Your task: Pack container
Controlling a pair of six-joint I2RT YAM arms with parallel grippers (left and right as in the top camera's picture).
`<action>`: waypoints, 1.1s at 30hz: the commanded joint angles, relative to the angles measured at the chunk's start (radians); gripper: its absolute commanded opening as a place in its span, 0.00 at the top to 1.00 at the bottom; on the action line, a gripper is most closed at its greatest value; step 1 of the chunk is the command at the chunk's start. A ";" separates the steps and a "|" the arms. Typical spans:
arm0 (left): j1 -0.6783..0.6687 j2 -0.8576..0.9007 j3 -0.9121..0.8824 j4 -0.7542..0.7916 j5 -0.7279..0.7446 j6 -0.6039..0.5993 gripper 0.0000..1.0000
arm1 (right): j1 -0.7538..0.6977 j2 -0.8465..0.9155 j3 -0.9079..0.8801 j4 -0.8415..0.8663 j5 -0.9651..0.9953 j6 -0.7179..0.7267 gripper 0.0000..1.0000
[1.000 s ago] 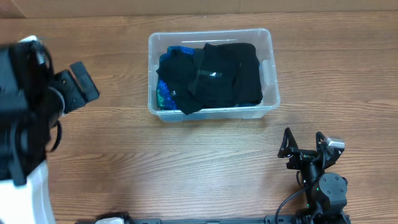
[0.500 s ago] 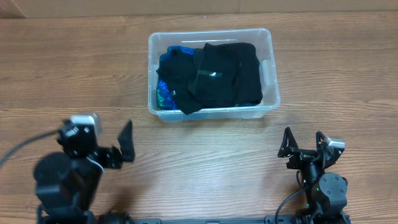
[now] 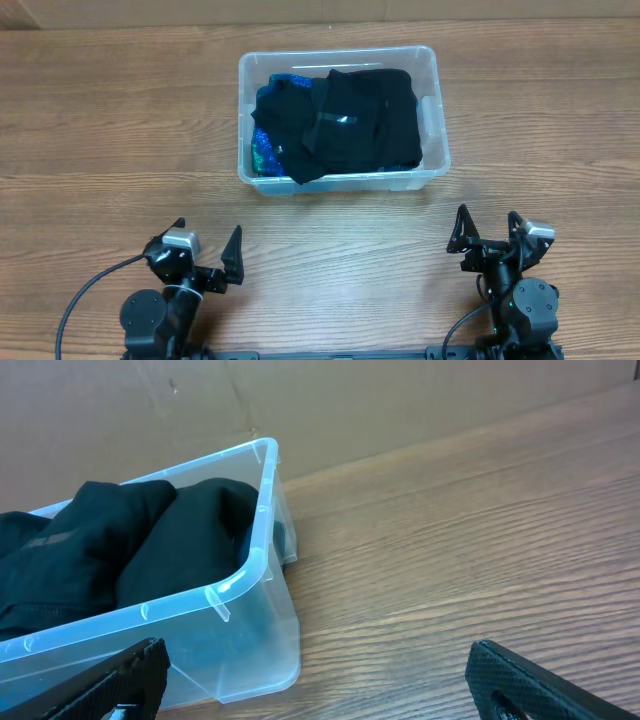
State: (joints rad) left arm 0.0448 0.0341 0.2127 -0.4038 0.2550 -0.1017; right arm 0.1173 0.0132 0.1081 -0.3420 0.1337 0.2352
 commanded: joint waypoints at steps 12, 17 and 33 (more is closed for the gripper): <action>-0.008 -0.030 -0.133 0.153 0.000 0.027 0.00 | -0.006 -0.010 -0.005 0.005 -0.005 0.004 0.00; -0.008 -0.030 -0.133 0.153 0.000 0.027 0.00 | -0.006 -0.010 -0.005 0.005 -0.005 0.004 0.00; -0.008 -0.030 -0.133 0.153 0.000 0.027 0.00 | -0.006 -0.010 -0.005 0.005 -0.005 0.004 0.00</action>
State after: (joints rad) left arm 0.0452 0.0166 0.0891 -0.2573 0.2543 -0.0967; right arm 0.1177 0.0128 0.1081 -0.3416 0.1337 0.2352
